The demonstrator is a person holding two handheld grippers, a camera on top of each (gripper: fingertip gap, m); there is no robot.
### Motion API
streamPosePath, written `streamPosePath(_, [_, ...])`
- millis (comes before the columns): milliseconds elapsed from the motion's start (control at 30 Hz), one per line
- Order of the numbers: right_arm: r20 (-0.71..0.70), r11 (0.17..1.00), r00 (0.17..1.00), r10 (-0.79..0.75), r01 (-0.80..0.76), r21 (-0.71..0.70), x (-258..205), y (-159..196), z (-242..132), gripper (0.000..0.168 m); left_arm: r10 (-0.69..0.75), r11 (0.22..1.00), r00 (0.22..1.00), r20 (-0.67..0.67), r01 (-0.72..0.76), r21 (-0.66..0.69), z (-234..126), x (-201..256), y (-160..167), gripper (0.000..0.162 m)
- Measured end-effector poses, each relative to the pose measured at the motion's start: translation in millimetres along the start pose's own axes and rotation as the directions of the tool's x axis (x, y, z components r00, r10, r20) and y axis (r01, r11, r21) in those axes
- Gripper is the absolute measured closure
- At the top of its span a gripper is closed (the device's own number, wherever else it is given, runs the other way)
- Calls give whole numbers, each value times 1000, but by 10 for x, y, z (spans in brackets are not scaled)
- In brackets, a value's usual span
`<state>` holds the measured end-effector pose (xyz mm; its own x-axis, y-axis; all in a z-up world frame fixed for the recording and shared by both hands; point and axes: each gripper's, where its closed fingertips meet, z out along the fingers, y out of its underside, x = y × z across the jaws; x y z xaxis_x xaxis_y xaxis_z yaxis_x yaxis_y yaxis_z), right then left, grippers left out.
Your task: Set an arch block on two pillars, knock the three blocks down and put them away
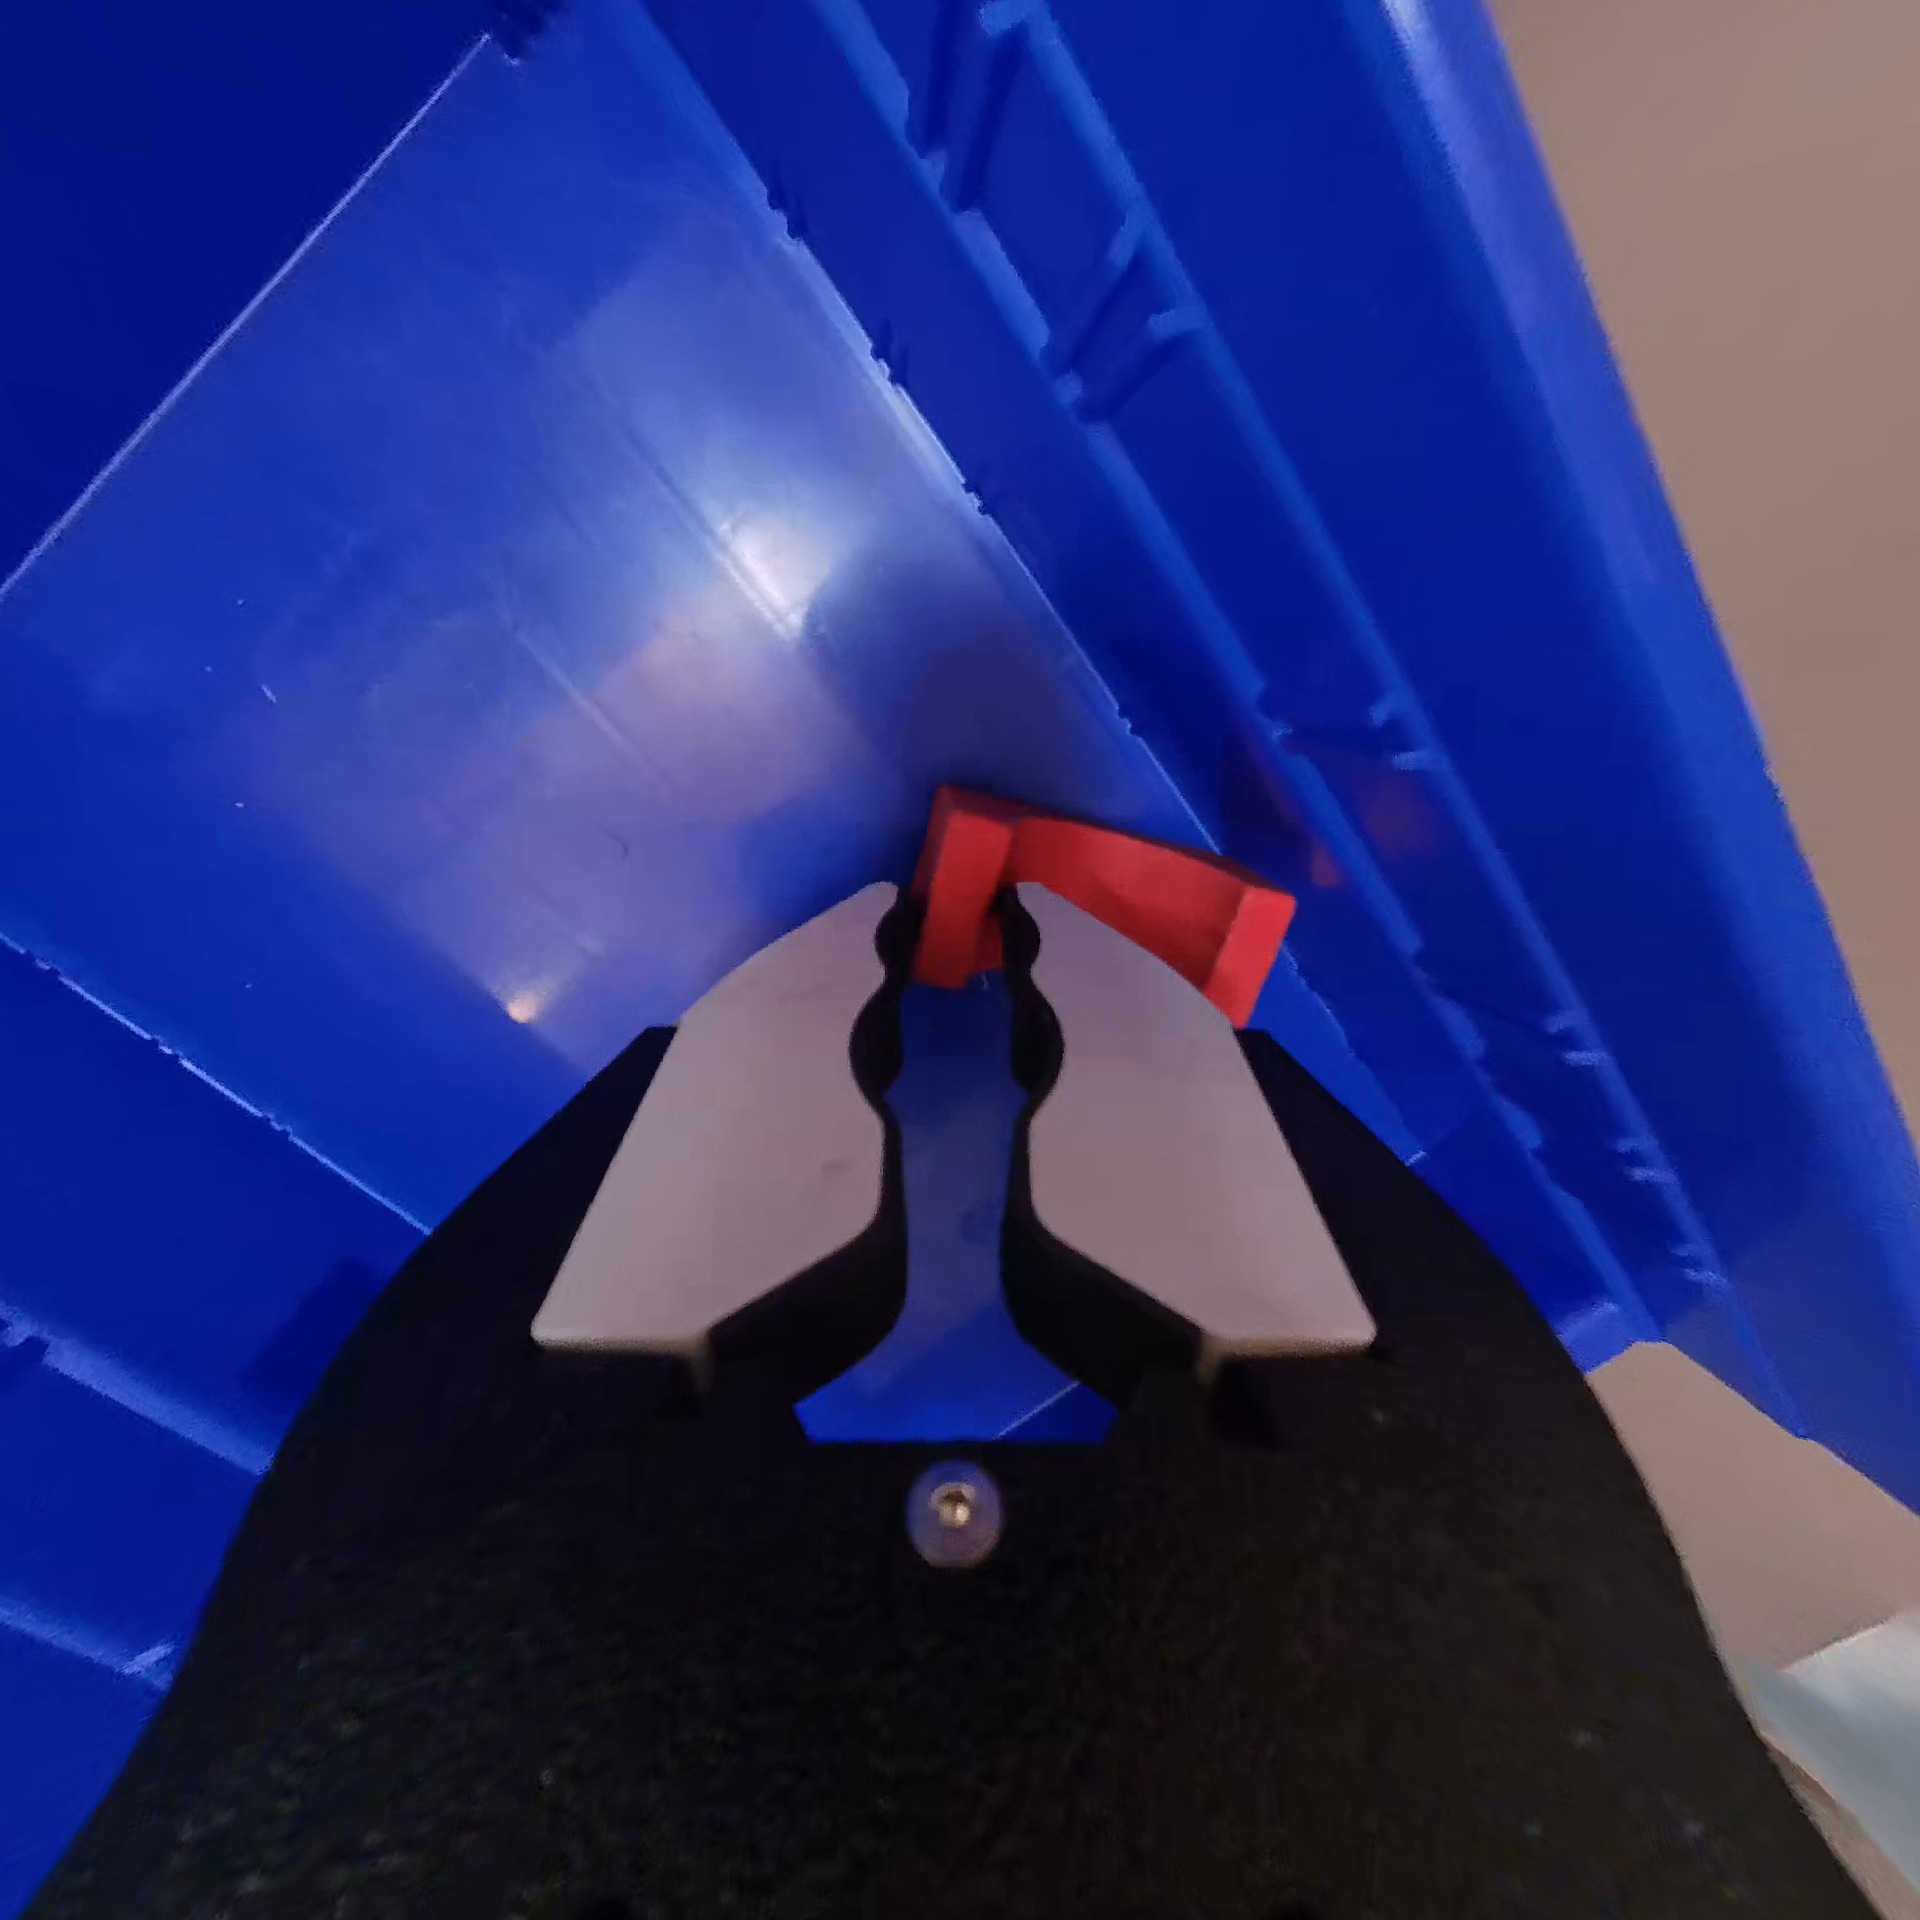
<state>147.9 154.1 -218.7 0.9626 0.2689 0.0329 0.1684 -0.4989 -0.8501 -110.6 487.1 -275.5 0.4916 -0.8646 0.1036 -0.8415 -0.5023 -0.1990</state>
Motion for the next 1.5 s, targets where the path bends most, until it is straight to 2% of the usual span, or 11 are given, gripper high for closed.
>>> streamPosePath(167, [73, 998, 996, 45, -48, 40, -136, -88, 68, 91, 73, 991, 996, 42, -77, 109, -104, 3, -25, 148])
streamPosePath(267, [138, 994, 988, 63, -75, 82, -236, -226, 78, 89, 99, 955, 990, 96, -121, 272, -476, 20, -131, 149])
streamPosePath(367, [217, 986, 974, 68, -99, 133, -339, -449, 78, 87, 129, 866, 976, 174, -196, 460, -1071, 130, -244, 149])
streamPosePath(467, [366, 951, 923, 115, -209, 228, -492, -853, 42, 85, 199, 705, 943, 267, -327, 629, -1715, 460, -337, 149])
streamPosePath(600, [637, 840, 737, 228, -479, 254, -705, -1460, -26, 85, 314, 428, 866, 389, -495, 756, -2291, 1238, -383, 149])
streamPosePath(733, [830, 692, 447, 334, -714, 106, -828, -1868, 6, 93, 402, 248, 798, 450, -568, 785, -2376, 2000, -358, 148])
streamPosePath(833, [891, 605, 270, 365, -796, -7, -900, -1982, 69, 100, 441, 170, 779, 445, -560, 811, -2322, 2406, -357, 149])
streamPosePath(1000, [929, 525, 118, 350, -846, -90, -976, -1998, 40, 114, 480, 126, 773, 414, -528, 840, -2207, 2737, -382, 149])
streamPosePath(1233, [941, 500, 85, 327, -861, -96, -962, -1981, -24, 128, 518, 105, 764, 386, -504, 857, -2099, 2894, -394, 149])
streamPosePath(1433, [894, 628, 341, 290, -773, 91, -917, -1865, 32, 134, 528, 147, 763, 373, -515, 845, -1942, 2879, -336, 147])
streamPosePath(1500, [841, 700, 479, 250, -690, 185, -879, -1818, 36, 134, 561, 183, 769, 307, -477, 859, -1913, 2907, -288, 120])
